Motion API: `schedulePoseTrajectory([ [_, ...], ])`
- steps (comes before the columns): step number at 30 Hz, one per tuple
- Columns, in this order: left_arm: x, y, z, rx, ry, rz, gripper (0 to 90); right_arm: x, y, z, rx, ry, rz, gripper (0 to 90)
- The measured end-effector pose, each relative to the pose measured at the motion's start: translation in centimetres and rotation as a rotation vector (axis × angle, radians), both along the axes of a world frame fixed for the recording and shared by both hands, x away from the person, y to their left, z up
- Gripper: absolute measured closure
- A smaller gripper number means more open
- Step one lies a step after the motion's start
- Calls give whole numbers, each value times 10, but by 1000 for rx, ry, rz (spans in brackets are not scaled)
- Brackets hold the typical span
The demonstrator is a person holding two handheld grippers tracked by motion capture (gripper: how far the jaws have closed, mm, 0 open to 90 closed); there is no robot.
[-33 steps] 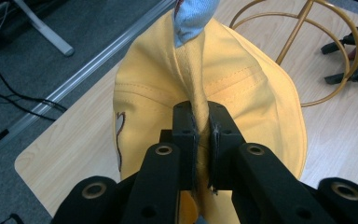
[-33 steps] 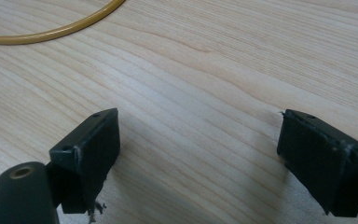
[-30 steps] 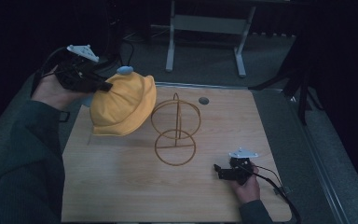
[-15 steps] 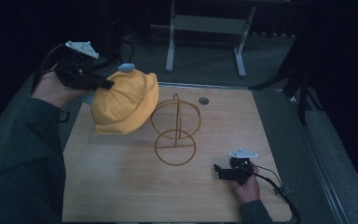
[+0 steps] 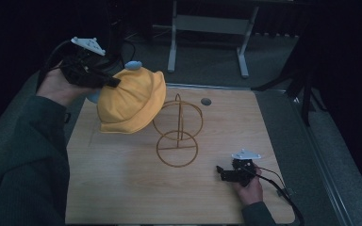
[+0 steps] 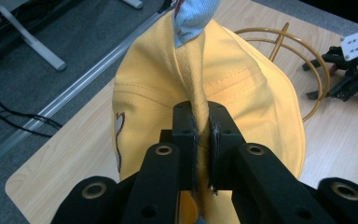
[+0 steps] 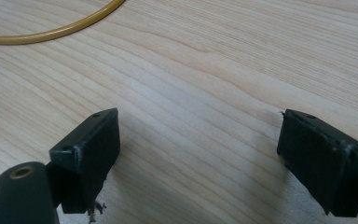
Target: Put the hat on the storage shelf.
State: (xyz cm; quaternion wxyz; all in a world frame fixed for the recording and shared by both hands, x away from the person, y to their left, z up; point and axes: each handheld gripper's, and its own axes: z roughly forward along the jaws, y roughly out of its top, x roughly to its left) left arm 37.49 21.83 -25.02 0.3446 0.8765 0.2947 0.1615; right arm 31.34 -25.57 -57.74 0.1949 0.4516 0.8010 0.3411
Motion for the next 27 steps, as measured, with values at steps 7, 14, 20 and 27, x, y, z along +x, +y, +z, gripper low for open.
schedulePoseTrajectory([
  [7, 1, -9, 4, -8, -5, -18, 836, 0, 0, 0, 0, 0, 0, 129],
  [14, 2, -19, 6, 0, -6, -32, 836, 0, 0, 0, 0, 0, 1, 129],
  [20, 5, -31, 7, 10, -6, -39, 835, 0, 0, 0, 0, 1, 1, 129],
  [27, 7, -44, 6, 13, -2, -59, 835, 0, 0, 0, -1, 1, 0, 129],
])
